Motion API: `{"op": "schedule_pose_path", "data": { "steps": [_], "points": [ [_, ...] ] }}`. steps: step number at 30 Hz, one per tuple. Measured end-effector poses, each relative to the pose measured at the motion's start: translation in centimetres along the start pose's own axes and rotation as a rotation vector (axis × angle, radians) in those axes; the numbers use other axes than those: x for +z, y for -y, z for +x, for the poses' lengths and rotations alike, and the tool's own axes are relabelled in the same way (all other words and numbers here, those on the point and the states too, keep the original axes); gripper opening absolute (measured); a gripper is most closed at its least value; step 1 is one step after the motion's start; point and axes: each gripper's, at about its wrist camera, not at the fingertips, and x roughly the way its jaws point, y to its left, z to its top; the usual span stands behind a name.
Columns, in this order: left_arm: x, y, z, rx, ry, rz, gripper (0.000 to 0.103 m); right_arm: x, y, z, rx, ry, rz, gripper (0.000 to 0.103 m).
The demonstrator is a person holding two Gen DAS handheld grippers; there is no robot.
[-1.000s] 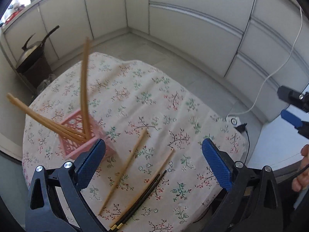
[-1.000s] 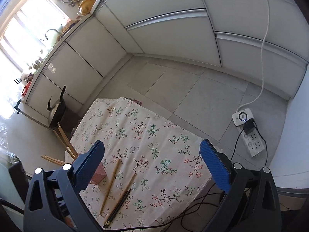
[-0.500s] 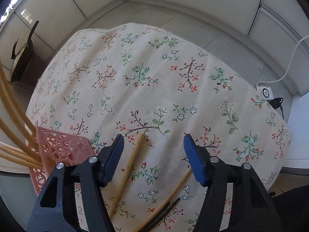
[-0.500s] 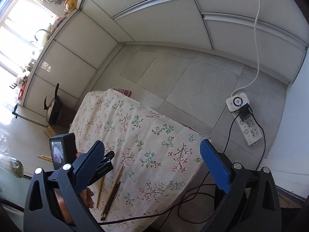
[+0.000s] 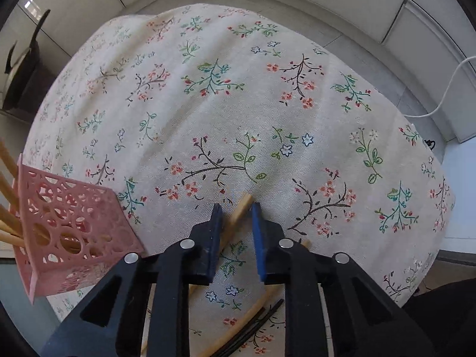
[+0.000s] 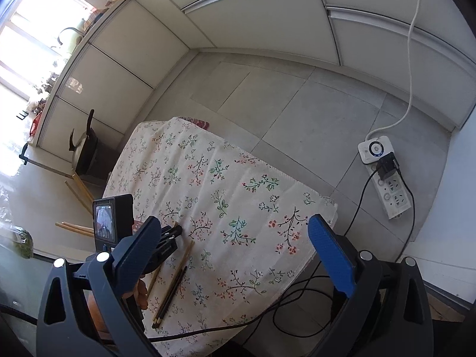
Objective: Organize utensils
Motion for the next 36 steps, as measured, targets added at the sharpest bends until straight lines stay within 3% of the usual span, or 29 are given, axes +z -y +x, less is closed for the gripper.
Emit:
{"op": "schedule_pose_path", "data": {
  "steps": [5,13,17,26,31,32,33,34,35,36],
  "points": [
    [-1.5,0.9,-1.7,0.082,0.111,0.05,0.011,-0.6,-0.6,1.9,0.004,-0.072,0.023,0.096],
    [-5.3,-1.3,-10.0,0.1,0.286,0.003,0.009,-2.0,-3.6,6.0,0.01,-0.179,0.02,0.096],
    [-8.0,-2.9,-13.8,0.108,0.363,-0.048,0.009,-3.2,-5.6,9.3,0.007,-0.261,0.026,0.09],
    [-13.0,-6.2,-19.3,0.114,0.517,-0.156,0.007,-6.3,-10.0,17.1,-0.155,-0.351,-0.047,0.052],
    [-14.2,-8.7,-19.9,0.097,0.532,-0.217,0.007,-7.3,-12.5,18.4,-0.211,-0.298,-0.097,0.05],
    [-14.3,-9.0,-20.0,0.098,0.533,-0.226,0.007,-7.5,-12.8,18.6,-0.206,-0.289,-0.099,0.046],
    [-14.4,-9.2,-20.0,0.097,0.534,-0.231,0.007,-7.7,-13.1,18.9,-0.221,-0.288,-0.104,0.036],
    [-14.4,-9.4,-20.0,0.093,0.534,-0.236,0.007,-7.8,-13.2,18.8,-0.231,-0.269,-0.111,0.033],
    [-14.5,-9.4,-20.0,0.09,0.534,-0.238,0.007,-8.0,-13.4,19.1,-0.228,-0.278,-0.116,0.017],
    [-14.6,-9.5,-20.0,0.087,0.534,-0.239,0.007,-8.1,-13.3,19.1,-0.227,-0.272,-0.11,0.014]
  ]
}}
